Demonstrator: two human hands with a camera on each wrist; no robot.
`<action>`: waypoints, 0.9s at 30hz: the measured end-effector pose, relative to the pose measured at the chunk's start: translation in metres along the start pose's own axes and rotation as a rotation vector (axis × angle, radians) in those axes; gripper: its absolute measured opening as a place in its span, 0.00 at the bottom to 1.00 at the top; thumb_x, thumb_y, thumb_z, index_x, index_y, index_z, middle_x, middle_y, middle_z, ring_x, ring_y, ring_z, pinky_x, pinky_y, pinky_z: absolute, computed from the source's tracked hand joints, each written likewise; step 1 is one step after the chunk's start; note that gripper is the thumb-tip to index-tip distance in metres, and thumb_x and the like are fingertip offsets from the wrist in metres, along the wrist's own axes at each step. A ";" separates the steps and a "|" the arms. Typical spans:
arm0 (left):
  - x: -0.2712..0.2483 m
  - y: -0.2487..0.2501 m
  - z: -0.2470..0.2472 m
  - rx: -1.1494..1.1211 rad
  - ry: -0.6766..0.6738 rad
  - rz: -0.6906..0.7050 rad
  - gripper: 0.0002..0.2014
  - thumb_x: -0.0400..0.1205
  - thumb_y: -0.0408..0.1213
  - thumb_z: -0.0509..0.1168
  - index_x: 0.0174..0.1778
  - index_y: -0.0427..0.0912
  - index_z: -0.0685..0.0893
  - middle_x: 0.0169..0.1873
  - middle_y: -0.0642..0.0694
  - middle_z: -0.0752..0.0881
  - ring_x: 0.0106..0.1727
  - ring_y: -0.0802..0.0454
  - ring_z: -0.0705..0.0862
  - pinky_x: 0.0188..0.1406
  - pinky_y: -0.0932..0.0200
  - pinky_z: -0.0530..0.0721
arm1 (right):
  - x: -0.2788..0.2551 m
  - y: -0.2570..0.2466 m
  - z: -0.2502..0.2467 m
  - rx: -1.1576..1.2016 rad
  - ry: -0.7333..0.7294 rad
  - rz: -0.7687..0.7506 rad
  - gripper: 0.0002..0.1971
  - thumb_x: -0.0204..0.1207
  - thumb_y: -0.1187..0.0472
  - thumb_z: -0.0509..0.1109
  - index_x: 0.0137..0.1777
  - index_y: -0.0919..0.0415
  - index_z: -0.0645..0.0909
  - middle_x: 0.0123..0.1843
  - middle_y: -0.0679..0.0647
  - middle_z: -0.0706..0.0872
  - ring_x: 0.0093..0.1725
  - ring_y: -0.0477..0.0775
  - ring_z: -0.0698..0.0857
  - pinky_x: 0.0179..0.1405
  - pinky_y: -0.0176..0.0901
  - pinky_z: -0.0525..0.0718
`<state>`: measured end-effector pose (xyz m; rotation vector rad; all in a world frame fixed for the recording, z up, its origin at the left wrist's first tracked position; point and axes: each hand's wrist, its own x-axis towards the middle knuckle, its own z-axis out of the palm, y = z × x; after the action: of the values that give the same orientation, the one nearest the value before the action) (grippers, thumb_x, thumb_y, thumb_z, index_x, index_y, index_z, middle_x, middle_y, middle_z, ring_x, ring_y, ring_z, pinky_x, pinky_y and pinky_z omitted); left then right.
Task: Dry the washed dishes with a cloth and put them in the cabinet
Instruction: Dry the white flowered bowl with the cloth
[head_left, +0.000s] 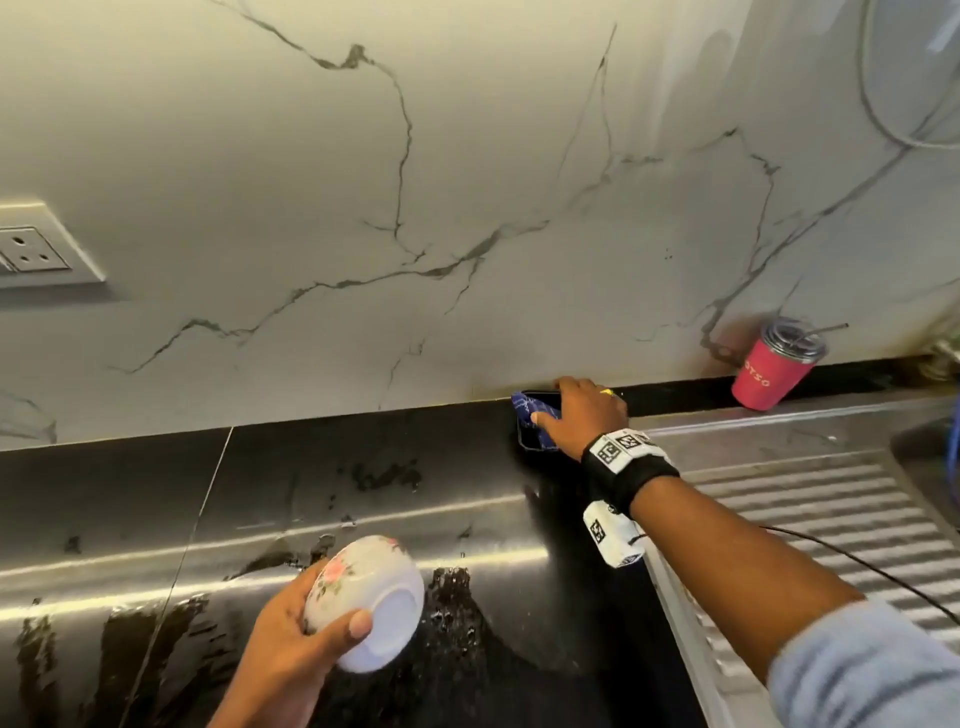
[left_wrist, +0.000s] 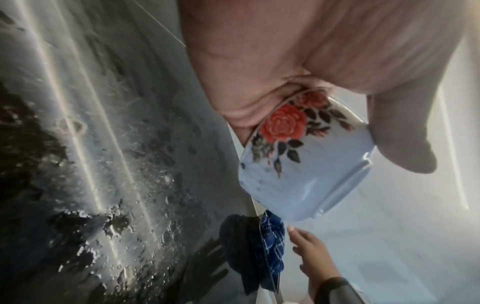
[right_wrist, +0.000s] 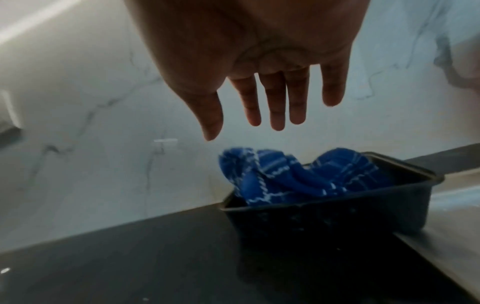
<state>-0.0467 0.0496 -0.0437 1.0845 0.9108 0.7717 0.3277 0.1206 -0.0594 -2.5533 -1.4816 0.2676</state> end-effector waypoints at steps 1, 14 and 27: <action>-0.001 0.002 -0.001 -0.042 0.029 0.015 0.22 0.56 0.22 0.79 0.48 0.34 0.94 0.42 0.35 0.94 0.41 0.45 0.94 0.37 0.63 0.90 | 0.007 0.000 0.004 -0.043 -0.046 0.015 0.26 0.77 0.37 0.68 0.67 0.53 0.77 0.67 0.57 0.83 0.69 0.62 0.80 0.77 0.64 0.66; -0.002 -0.004 -0.018 0.093 0.105 0.157 0.24 0.65 0.18 0.83 0.34 0.59 0.96 0.49 0.51 0.94 0.47 0.68 0.91 0.44 0.77 0.84 | -0.007 0.016 -0.025 0.587 0.281 0.119 0.06 0.85 0.60 0.64 0.55 0.57 0.82 0.52 0.58 0.88 0.51 0.61 0.85 0.49 0.46 0.76; -0.052 0.012 -0.034 -0.362 -0.143 0.049 0.47 0.47 0.48 0.89 0.63 0.33 0.88 0.70 0.32 0.84 0.70 0.29 0.83 0.69 0.22 0.70 | -0.171 -0.029 -0.061 2.122 -0.127 0.343 0.28 0.76 0.46 0.73 0.70 0.63 0.81 0.66 0.67 0.86 0.64 0.72 0.86 0.67 0.76 0.78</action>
<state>-0.1009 0.0214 -0.0268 0.8325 0.5968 0.8502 0.2349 -0.0181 0.0184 -0.8643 -0.0923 1.1626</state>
